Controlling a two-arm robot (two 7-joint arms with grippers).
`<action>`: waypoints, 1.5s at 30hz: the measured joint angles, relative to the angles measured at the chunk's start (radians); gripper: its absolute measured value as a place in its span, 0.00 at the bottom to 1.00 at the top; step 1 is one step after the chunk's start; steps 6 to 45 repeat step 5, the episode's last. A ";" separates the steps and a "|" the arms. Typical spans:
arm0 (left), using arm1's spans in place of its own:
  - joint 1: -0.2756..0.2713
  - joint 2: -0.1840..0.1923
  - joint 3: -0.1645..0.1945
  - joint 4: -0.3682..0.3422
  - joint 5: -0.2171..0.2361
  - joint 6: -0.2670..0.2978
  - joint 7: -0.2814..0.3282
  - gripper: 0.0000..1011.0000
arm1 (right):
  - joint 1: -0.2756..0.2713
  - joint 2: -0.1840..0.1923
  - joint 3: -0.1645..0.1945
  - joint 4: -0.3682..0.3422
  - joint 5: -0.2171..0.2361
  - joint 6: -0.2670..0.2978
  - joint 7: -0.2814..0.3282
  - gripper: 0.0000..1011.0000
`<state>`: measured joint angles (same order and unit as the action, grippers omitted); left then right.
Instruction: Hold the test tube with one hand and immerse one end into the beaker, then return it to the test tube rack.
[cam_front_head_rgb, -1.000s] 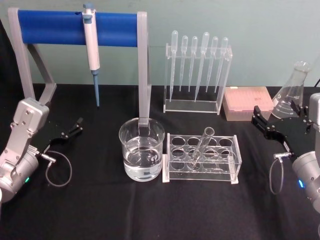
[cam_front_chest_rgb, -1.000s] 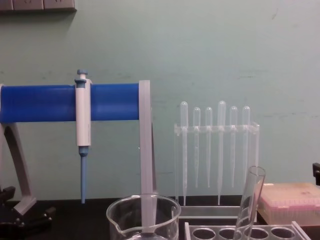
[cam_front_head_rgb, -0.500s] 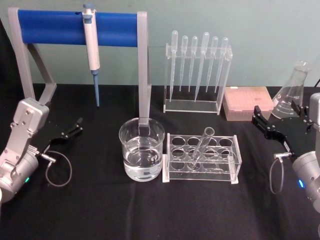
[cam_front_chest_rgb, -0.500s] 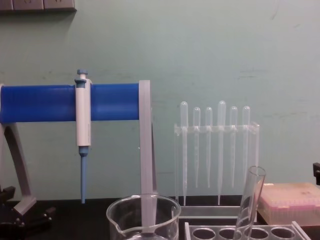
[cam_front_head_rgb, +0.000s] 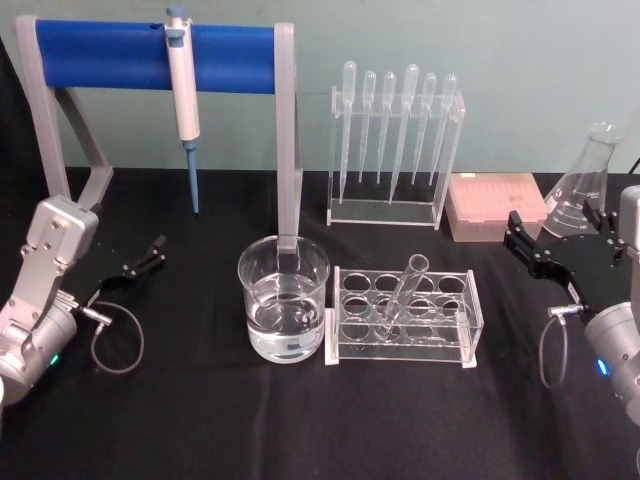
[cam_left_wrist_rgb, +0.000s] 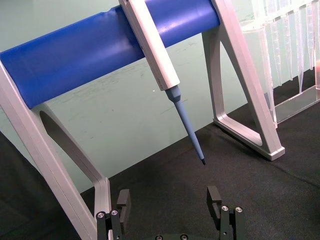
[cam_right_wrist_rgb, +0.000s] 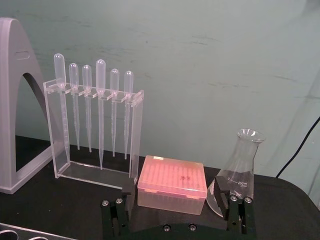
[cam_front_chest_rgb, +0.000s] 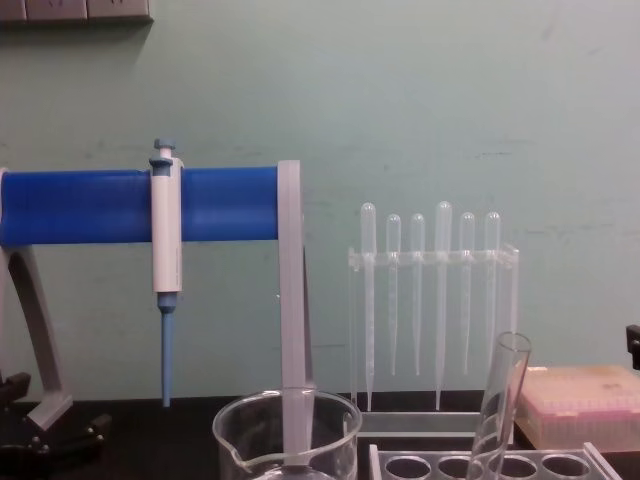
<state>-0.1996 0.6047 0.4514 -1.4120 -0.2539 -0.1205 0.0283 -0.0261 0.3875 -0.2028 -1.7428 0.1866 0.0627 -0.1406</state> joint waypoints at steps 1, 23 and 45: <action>0.000 0.000 0.000 0.000 0.000 0.000 0.000 0.99 | 0.000 0.000 0.000 0.000 0.000 0.000 0.000 0.99; 0.000 0.000 0.000 0.000 0.000 0.000 0.000 0.99 | 0.000 0.000 0.000 0.000 0.000 0.000 0.000 0.99; 0.000 0.000 0.000 0.000 0.000 0.000 0.000 0.99 | 0.000 0.000 0.000 0.000 0.000 0.000 0.000 0.99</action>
